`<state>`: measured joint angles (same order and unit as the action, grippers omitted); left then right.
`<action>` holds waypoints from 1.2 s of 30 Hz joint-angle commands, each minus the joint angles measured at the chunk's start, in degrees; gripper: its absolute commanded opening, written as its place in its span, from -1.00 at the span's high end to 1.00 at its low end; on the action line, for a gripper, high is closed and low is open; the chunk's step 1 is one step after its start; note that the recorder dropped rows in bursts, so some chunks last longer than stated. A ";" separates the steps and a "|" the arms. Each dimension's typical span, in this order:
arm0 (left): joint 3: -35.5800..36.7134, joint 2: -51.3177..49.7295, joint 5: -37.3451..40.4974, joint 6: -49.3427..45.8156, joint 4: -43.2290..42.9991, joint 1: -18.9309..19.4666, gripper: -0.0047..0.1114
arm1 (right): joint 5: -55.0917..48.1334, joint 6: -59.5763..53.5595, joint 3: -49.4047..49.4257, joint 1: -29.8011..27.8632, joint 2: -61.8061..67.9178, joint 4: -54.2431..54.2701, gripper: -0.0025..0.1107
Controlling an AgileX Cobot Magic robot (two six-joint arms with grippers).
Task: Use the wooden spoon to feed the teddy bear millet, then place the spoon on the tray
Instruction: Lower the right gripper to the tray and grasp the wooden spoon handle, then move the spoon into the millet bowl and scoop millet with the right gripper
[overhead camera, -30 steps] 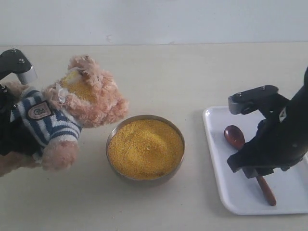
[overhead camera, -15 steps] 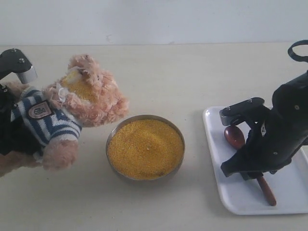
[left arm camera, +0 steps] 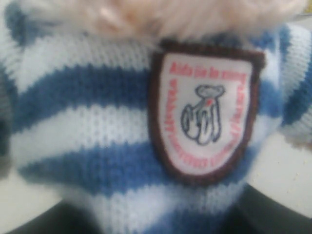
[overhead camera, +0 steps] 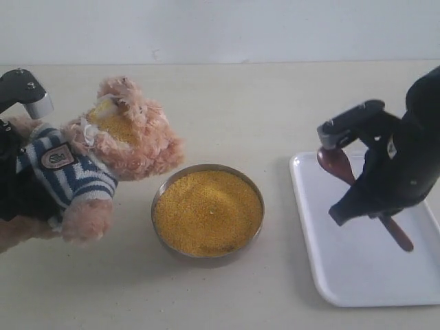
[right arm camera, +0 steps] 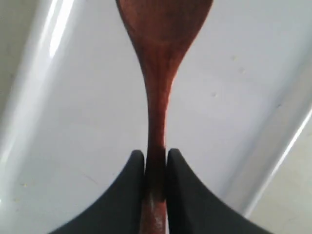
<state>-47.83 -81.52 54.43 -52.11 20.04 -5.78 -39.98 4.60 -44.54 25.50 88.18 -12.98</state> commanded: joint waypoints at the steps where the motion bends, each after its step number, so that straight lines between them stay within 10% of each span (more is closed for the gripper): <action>1: 0.15 0.59 -0.51 -0.41 1.16 -0.29 0.85 | -3.32 -5.44 -3.69 6.98 -8.52 -4.23 0.96; 12: 0.15 0.59 -1.63 6.70 -8.09 -0.29 0.85 | -29.99 4.15 -7.02 47.06 5.16 -57.03 0.96; 21: 0.15 0.59 -3.03 7.55 -8.40 -0.29 0.85 | -29.99 -7.50 -7.02 48.14 17.05 -74.01 0.96; 36: 0.15 0.59 -3.15 7.55 -7.02 -0.29 0.85 | -29.99 -11.49 -7.02 48.14 21.03 -66.85 0.96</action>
<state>-47.83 -81.52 51.96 -45.10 11.81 -5.78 -69.40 -6.33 -51.43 73.74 109.32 -82.71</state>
